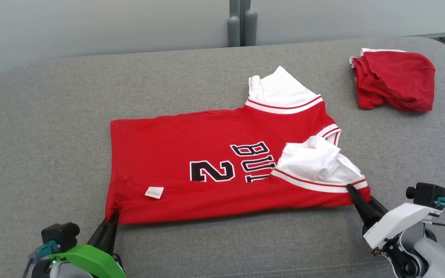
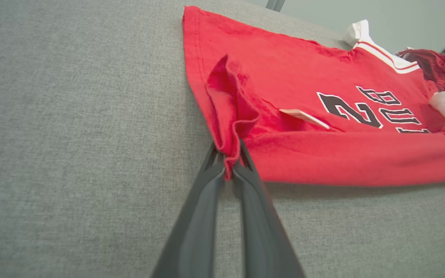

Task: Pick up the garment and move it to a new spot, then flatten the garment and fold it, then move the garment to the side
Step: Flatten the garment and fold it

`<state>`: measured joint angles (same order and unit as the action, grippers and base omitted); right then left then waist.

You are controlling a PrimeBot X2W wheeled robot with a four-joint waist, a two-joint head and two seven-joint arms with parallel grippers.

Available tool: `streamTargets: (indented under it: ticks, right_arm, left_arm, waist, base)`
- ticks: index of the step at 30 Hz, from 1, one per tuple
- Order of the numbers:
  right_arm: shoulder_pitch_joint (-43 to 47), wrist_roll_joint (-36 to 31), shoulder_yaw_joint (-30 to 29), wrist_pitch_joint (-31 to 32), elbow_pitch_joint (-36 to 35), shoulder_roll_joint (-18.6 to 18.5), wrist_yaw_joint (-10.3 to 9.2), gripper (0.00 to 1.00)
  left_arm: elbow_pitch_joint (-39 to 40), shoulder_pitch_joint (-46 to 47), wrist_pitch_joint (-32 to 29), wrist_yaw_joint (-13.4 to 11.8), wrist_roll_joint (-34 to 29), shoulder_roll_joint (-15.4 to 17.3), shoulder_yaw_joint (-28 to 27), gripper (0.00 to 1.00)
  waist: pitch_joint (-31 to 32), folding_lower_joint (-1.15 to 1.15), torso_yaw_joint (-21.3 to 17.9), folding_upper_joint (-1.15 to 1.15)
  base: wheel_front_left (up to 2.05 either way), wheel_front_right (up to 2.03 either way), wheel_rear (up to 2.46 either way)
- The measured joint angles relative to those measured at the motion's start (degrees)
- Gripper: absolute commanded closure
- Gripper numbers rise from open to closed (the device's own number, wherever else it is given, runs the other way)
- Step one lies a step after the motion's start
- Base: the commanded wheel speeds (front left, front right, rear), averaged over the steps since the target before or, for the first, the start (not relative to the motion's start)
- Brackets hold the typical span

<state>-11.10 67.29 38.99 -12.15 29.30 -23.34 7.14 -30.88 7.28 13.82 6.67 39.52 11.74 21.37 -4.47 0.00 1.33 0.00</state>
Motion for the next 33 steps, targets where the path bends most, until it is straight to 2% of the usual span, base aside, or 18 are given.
streamTargets:
  ticks: [1, 2, 12, 17, 33]
  right_arm:
    - [0.0, 0.3, 0.0, 0.0, -0.2, -0.1, -0.01, 0.0]
    - [0.0, 0.3, 0.0, 0.0, -0.3, -0.2, -0.01, 0.0]
    - [0.0, 0.3, 0.0, 0.0, -0.8, -1.9, -0.01, 0.0]
    - [0.0, -0.1, -0.4, -0.5, -1.1, -2.2, -0.01, 0.0]
    - [-1.4, -6.1, -5.2, -2.0, -5.5, -3.7, -0.01, 0.0]
  left_arm:
    - [0.1, -0.3, -0.1, -0.2, 0.1, 0.0, 0.0, 0.05]
    - [0.2, -0.5, -0.1, -0.3, 0.1, 0.0, 0.0, 0.0]
    - [2.0, -0.9, -0.2, -1.7, 0.1, 0.4, -0.5, 0.0]
    - [3.9, -0.9, -0.2, -2.4, 0.0, 1.7, -1.1, 0.0]
    - [10.3, -0.9, -0.1, -4.5, -1.4, 2.5, -2.8, 0.0]
  waist:
    - [0.0, 0.0, 0.0, 0.0]
    - [-0.1, 0.0, -0.1, 0.0]
    - [-0.4, 0.0, -0.2, 0.0]
    - [-0.3, 0.0, -0.2, 0.0]
    - [1.3, 0.0, -1.3, 0.0]
  base:
    - [0.0, 0.0, 0.0]
    - [0.0, 0.0, 0.0]
    - [0.0, 0.0, 0.0]
    - [0.0, 0.0, 0.0]
    - [0.0, 0.0, 0.0]
